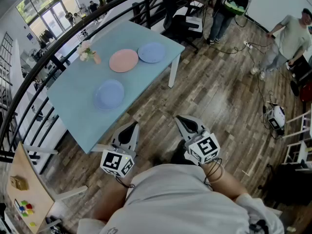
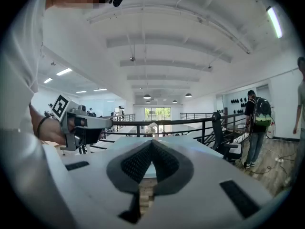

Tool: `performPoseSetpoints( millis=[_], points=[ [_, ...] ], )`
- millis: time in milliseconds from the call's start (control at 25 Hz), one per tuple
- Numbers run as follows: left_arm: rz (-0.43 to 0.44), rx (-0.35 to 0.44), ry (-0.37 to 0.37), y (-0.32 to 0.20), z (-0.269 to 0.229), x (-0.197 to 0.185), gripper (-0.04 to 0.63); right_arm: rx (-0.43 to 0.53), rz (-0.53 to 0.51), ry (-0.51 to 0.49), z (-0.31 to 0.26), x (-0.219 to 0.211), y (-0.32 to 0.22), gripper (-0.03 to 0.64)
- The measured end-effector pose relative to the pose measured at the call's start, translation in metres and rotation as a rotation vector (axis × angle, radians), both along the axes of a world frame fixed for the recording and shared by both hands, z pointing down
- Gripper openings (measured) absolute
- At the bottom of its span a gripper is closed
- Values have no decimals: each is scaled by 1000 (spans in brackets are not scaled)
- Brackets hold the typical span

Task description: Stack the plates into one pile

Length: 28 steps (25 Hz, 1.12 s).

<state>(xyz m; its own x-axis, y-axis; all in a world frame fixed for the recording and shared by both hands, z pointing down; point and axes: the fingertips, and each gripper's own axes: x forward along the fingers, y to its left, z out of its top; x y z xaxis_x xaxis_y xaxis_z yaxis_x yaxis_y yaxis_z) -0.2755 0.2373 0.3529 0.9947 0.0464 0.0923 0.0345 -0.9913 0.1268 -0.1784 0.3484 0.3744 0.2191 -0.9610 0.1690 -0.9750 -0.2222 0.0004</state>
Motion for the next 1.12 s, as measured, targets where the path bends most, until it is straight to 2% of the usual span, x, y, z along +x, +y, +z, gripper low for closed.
performPoseSetpoints(
  millis=[600, 880, 1120],
  points=[
    [-17, -9, -29, 11, 10, 79, 5, -5, -26, -9, 7, 77, 11, 5],
    [-16, -12, -62, 20, 19, 141, 5, 8, -65, 1, 10, 135, 16, 6],
    [-22, 1, -71, 36, 21, 198, 5, -15, -83, -34, 23, 189, 36, 6]
  ],
)
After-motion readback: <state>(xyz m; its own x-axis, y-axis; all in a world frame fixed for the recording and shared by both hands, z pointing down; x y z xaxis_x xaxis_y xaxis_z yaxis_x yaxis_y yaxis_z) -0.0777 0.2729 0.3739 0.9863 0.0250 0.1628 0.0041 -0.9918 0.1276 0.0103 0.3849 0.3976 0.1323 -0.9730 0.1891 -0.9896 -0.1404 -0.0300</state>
